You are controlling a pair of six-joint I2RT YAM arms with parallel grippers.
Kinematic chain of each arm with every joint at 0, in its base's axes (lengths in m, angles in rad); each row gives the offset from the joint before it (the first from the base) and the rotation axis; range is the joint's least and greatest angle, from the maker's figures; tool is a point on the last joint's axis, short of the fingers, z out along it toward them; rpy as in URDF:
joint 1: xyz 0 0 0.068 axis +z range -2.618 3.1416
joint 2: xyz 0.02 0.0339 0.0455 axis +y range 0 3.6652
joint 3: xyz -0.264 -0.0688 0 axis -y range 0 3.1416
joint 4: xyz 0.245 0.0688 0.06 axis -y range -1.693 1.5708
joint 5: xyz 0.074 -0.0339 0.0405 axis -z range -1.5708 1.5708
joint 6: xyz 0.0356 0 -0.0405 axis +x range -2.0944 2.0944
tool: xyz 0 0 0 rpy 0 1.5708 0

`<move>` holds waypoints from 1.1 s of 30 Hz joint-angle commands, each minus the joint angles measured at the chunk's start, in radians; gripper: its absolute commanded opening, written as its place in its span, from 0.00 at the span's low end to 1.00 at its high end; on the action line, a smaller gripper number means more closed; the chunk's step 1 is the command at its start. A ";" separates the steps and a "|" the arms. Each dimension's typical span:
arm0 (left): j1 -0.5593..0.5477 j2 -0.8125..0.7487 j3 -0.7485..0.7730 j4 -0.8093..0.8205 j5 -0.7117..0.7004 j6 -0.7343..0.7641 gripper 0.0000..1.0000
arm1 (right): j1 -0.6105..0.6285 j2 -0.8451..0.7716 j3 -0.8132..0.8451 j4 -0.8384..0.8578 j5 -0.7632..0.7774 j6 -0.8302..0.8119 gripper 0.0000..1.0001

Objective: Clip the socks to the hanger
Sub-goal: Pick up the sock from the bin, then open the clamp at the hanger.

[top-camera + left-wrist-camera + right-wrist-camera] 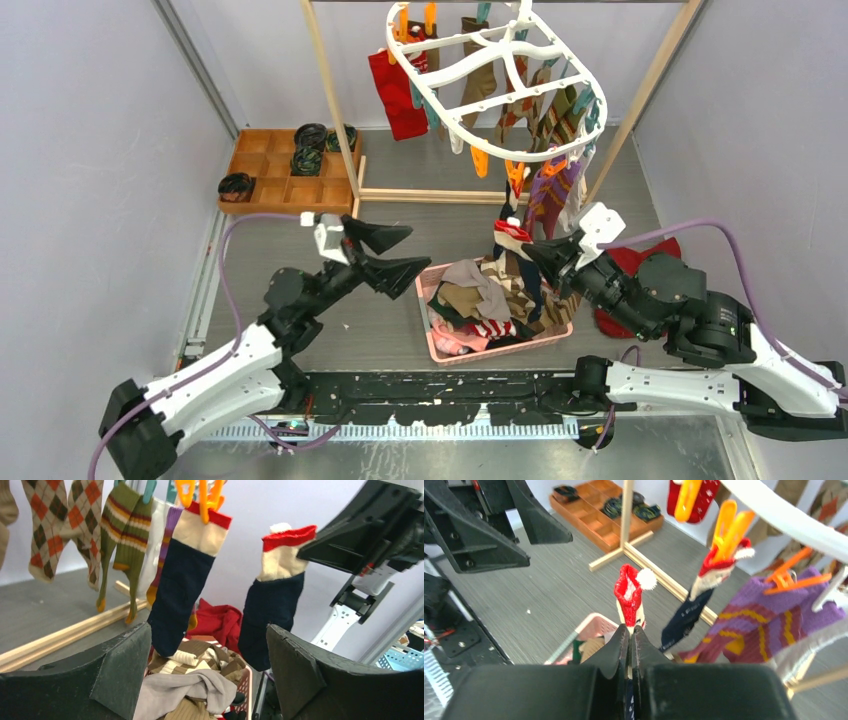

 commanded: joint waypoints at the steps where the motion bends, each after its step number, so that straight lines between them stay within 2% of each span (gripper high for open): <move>1: -0.002 0.128 0.118 -0.002 0.013 -0.037 0.86 | 0.006 -0.027 -0.026 -0.063 0.141 0.038 0.01; 6: -0.001 0.267 0.272 -0.050 0.049 -0.046 0.86 | 0.006 -0.058 -0.072 -0.061 0.174 0.025 0.01; 12: 0.014 0.378 0.412 -0.087 0.016 -0.098 0.85 | 0.005 -0.090 -0.169 -0.006 0.149 0.025 0.01; 21: 0.018 0.473 0.648 -0.331 -0.083 -0.158 0.82 | 0.006 -0.091 -0.196 0.094 0.121 -0.008 0.01; 26: 0.018 0.529 0.772 -0.483 -0.091 -0.194 0.75 | 0.005 -0.074 -0.196 0.142 0.110 -0.025 0.01; 33: 0.018 0.586 0.853 -0.527 -0.089 -0.137 0.68 | 0.005 -0.067 -0.192 0.167 0.096 -0.036 0.01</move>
